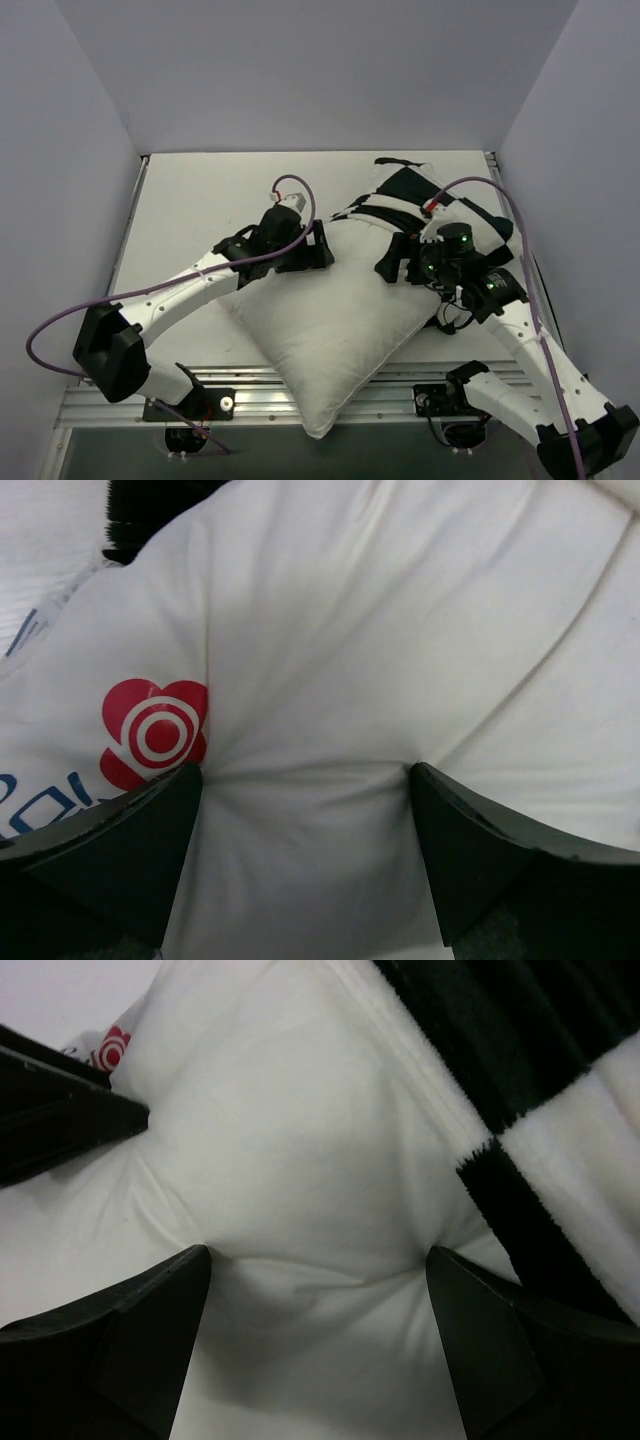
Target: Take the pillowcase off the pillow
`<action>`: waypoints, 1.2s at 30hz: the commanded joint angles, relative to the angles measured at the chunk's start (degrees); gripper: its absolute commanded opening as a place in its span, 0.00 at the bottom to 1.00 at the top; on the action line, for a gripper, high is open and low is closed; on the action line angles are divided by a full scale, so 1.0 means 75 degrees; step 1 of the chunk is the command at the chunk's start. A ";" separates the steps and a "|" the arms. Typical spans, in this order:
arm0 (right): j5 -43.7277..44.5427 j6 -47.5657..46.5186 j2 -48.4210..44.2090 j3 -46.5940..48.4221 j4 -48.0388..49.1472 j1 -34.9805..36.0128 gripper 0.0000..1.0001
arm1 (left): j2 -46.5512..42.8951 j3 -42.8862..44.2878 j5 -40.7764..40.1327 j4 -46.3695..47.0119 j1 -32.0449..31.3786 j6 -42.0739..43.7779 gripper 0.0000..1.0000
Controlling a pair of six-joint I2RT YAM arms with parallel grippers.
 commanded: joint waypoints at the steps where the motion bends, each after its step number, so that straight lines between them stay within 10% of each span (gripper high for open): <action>1: 0.0274 0.0958 0.0379 -0.0586 0.0692 0.1235 0.84 | -0.0484 -0.1274 -0.0396 -0.1577 0.0724 -0.0057 0.94; 11: 0.1361 0.1992 0.2793 0.0383 0.2196 0.5467 0.85 | -0.0734 0.0011 -0.0595 -0.2243 0.2213 0.1091 0.94; 23: 0.4480 0.0001 0.2783 0.3666 -0.0229 0.5387 0.88 | -0.0640 0.2568 0.0048 -0.3639 0.2191 0.0319 0.94; 36: 0.4049 -0.0950 0.3754 0.4241 -0.0080 0.3723 0.90 | 0.0592 0.0848 0.0366 -0.2094 0.1348 -0.1193 0.91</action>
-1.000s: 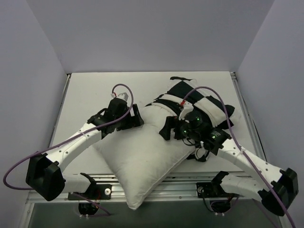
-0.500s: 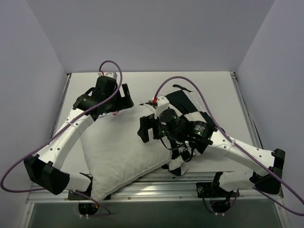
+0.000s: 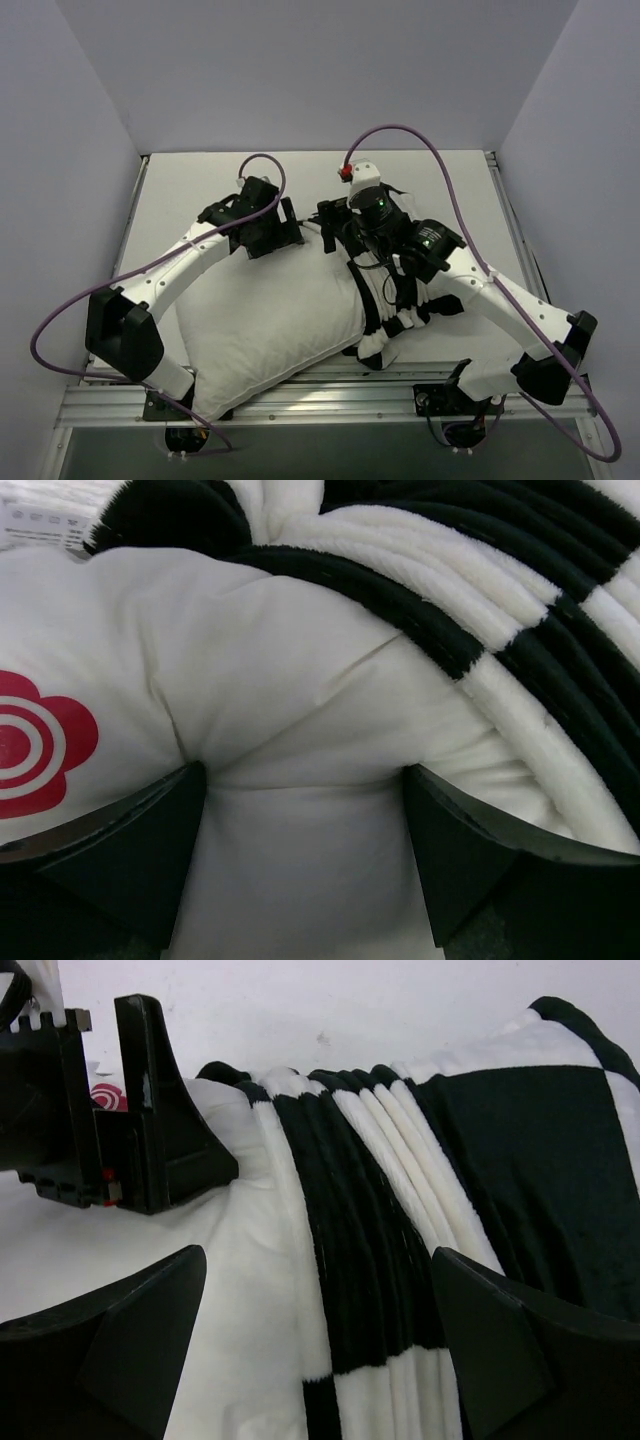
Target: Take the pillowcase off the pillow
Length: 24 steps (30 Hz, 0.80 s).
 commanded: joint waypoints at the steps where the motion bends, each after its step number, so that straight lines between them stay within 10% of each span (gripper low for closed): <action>1: -0.0116 -0.0507 0.0488 0.0283 0.0239 -0.0147 0.90 | -0.0003 -0.1000 0.0240 0.0602 -0.0506 -0.0759 0.86; 9: -0.0140 -0.0929 0.2256 0.1021 0.0439 -0.0639 0.90 | -0.0354 -0.2654 -0.0216 0.1577 -0.1151 -0.1568 0.03; 18: -0.1254 -0.1352 0.3699 0.1748 -0.0227 -0.0757 0.89 | -0.1116 -0.2434 -0.1739 0.0886 -0.1492 -0.1065 0.02; 21: -0.1020 -0.1293 0.3946 0.1632 -0.0182 -0.0979 0.69 | -0.1222 -0.2317 -0.2090 0.0605 -0.1550 -0.1018 0.02; 24: -0.0482 -0.1246 0.4016 0.1537 -0.0205 -0.1576 0.21 | -0.1653 -0.2293 -0.2546 0.0183 -0.1632 -0.1135 0.02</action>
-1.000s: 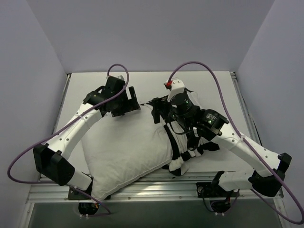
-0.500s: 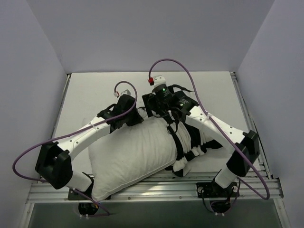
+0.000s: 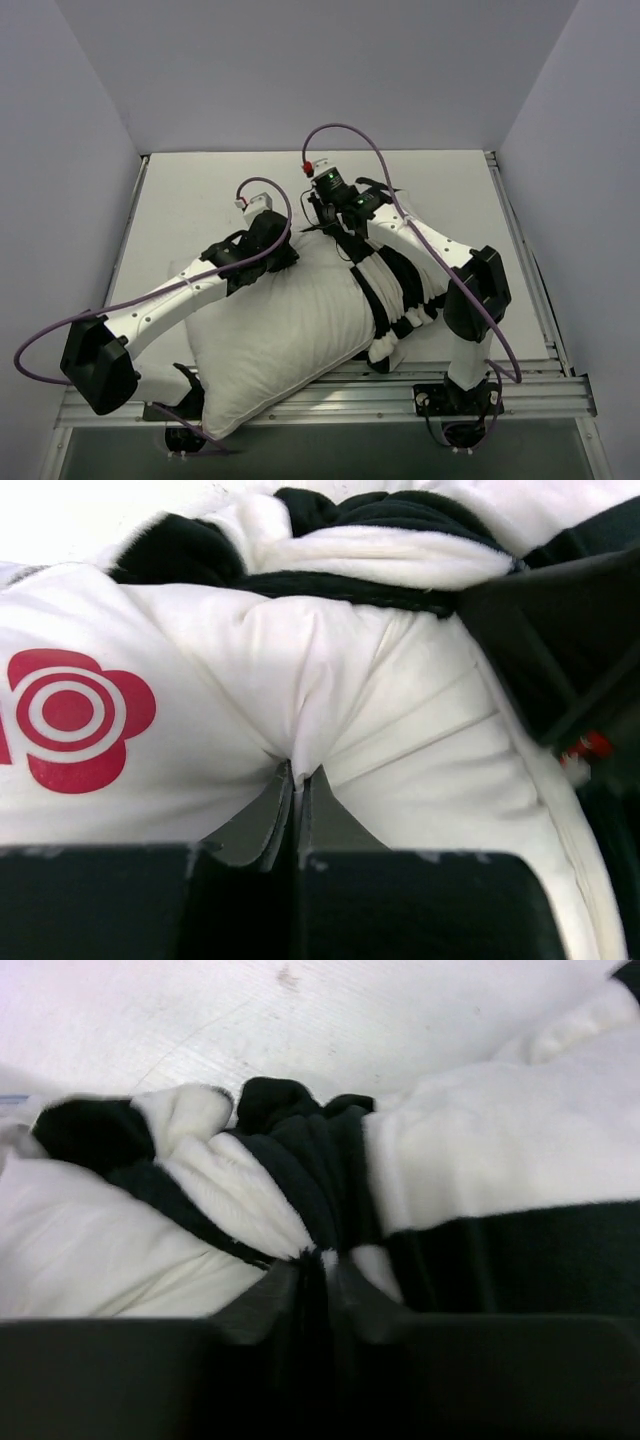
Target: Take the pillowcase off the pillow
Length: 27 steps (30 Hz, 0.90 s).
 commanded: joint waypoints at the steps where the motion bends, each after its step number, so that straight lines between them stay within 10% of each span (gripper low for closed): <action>1: 0.0658 0.0022 0.0202 0.0112 -0.0485 -0.1013 0.00 | -0.0457 -0.0180 -0.0566 -0.2128 -0.0216 0.0106 0.02; 15: 0.0544 0.1627 -0.1017 0.2082 -0.0380 -0.4976 0.00 | -0.2414 0.1025 -0.2278 -0.4379 0.0742 0.0515 0.02; 23: -0.2390 0.2025 -0.1498 0.1063 0.0814 -0.5073 0.00 | -0.2042 0.1693 -0.1940 -0.3585 0.1893 0.2258 0.02; 27: -0.2762 0.1839 -0.1486 0.1004 0.0816 -0.4429 0.19 | -0.0978 0.2303 -0.1190 -0.2147 0.1917 0.3163 0.02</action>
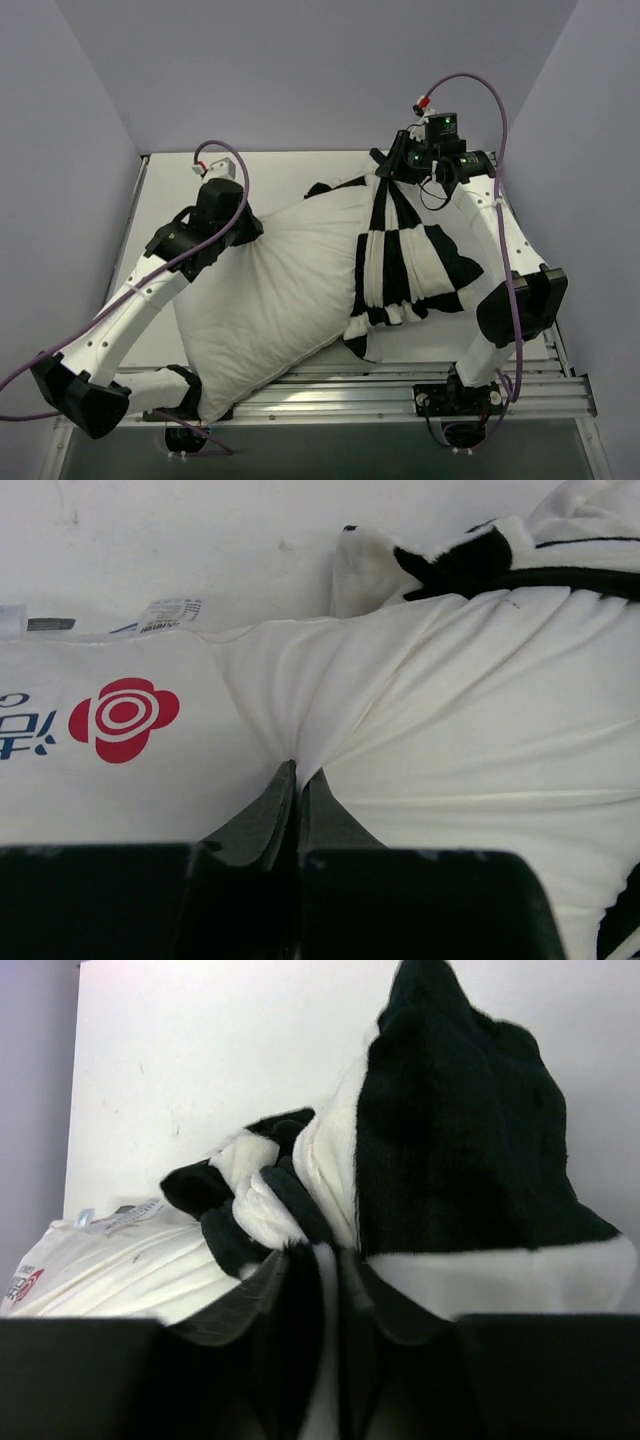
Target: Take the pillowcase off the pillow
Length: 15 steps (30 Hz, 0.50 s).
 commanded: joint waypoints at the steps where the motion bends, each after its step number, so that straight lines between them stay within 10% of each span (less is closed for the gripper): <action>1: 0.1190 -0.0443 -0.0390 0.0036 0.1387 -0.0392 0.25 | 0.0570 0.0712 -0.1047 -0.0009 0.0576 0.1797 0.02; 9: 0.1413 -0.0409 -0.1338 -0.0994 0.1527 0.0007 0.64 | 0.2314 0.2303 -0.0342 0.1468 0.0588 0.3344 0.11; 12: 0.1437 -0.0432 -0.1982 -0.1765 0.1598 0.0380 0.71 | 0.2609 0.2774 -0.0201 0.1714 0.0588 0.3837 0.30; 13: 0.1460 -0.0444 -0.2355 -0.2012 0.1633 0.0487 0.72 | 0.2633 0.2834 -0.0166 0.1739 0.0576 0.3931 0.57; 15: 0.1472 -0.0456 -0.2721 -0.2760 0.1727 0.0896 0.75 | 0.2517 0.2974 -0.0049 0.1565 0.0553 0.4072 0.80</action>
